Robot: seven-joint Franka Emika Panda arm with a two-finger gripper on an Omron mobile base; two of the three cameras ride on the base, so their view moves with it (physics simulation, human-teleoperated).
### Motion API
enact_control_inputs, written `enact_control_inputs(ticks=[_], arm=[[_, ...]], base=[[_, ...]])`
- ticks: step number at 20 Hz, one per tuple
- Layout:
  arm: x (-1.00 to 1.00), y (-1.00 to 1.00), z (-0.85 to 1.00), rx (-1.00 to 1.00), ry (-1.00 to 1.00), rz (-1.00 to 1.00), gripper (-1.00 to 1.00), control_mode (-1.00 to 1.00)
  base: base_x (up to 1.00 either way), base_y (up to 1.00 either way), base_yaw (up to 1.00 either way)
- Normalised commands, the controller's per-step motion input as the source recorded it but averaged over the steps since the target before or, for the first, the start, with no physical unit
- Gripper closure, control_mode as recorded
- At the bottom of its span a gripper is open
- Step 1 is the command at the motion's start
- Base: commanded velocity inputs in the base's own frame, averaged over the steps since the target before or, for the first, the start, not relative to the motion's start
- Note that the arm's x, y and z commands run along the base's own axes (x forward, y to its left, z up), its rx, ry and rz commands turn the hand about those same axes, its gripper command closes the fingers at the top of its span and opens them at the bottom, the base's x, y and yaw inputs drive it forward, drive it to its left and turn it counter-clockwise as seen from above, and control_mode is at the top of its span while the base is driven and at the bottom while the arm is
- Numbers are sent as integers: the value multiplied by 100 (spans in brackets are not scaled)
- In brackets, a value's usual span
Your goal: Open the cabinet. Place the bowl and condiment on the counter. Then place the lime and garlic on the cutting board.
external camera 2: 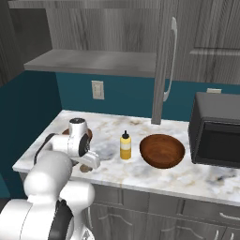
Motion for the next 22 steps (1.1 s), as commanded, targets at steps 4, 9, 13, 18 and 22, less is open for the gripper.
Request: enact_control_inputs(ticks=[4, 9, 13, 18, 22], arm=[[0, 2, -23, 0, -4, 0, -100, -100], [-1, 3, -39, 0, -1, 0, -100, -100], [-18, 0, -37, 0, -1, 0, -100, -100], [-19, 5, -34, 0, -2, 1, -100, -100], [-18, 11, -39, 0, -1, 1, 100, -100]], base=[[0, 0, 0], [0, 0, 0], [0, 0, 0], [0, 0, 0], [0, 0, 0]])
